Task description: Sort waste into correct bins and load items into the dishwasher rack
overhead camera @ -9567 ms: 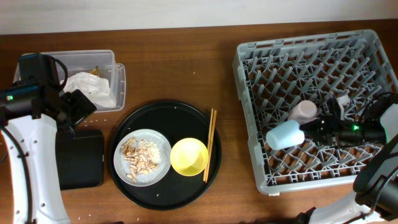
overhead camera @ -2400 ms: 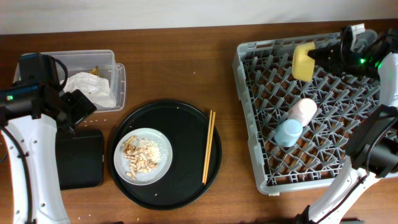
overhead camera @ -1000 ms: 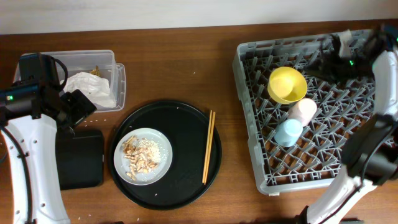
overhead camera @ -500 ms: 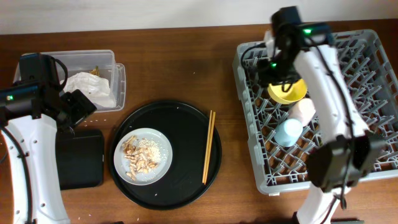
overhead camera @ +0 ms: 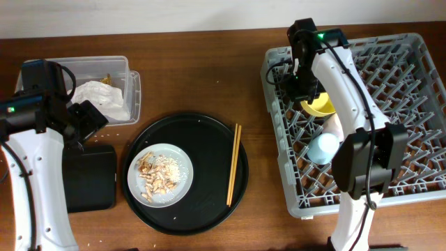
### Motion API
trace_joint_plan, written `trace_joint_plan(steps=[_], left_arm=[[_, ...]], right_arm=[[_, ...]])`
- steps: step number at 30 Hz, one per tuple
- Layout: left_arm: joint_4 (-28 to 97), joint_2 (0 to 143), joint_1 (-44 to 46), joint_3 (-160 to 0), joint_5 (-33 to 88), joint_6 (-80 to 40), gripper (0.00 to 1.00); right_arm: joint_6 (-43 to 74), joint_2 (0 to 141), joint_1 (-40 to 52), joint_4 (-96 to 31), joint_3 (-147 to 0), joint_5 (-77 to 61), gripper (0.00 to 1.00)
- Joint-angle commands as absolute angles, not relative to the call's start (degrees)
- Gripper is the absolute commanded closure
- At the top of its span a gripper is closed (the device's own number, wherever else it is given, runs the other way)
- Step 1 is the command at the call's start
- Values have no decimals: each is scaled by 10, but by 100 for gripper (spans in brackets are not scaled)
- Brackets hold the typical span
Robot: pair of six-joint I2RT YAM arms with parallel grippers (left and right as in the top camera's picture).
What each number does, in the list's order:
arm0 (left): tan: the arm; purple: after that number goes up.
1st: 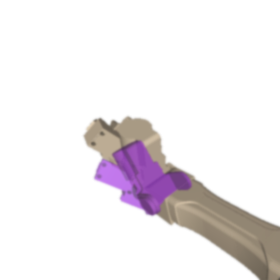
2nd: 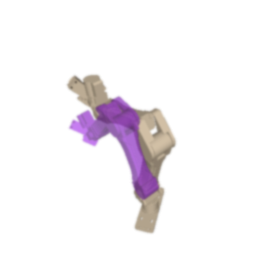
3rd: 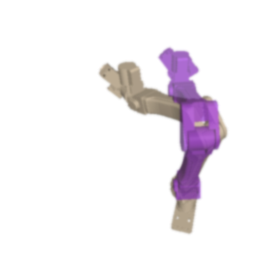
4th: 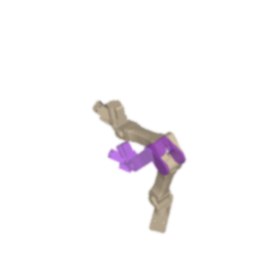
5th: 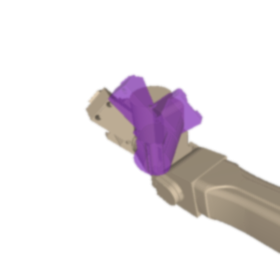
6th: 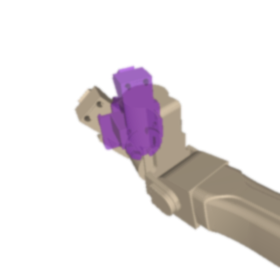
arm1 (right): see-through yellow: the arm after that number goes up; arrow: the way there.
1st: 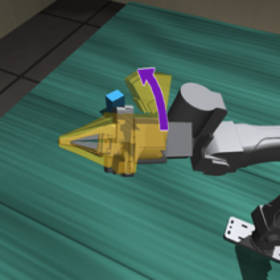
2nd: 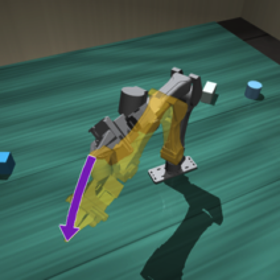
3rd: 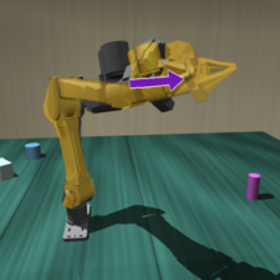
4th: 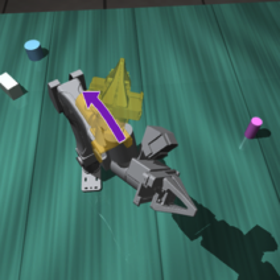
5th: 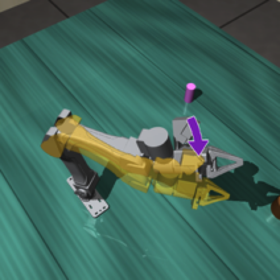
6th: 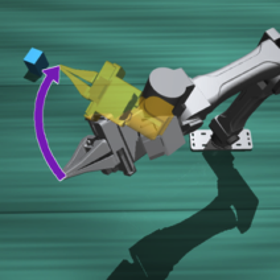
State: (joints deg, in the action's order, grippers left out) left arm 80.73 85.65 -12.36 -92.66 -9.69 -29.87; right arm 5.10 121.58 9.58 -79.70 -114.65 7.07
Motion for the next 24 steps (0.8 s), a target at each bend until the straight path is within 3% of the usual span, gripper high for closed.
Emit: trace_joint_plan(steps=[1, 7, 16, 24], left_arm=[[806, 852, -125, -926, -103, -306, 1], [806, 852, -125, -926, -103, -306, 1], [806, 852, -125, -926, -103, -306, 1], [806, 852, -125, -926, -103, -306, 1]], right_arm=[[54, 1209, 94, -818, -1189, 76, 95], [35, 1199, 50, -854, -1330, 42, 96], [-155, 1230, -160, -854, -1328, -512, 96], [-238, 1287, -247, -839, -1237, -732, 96]])
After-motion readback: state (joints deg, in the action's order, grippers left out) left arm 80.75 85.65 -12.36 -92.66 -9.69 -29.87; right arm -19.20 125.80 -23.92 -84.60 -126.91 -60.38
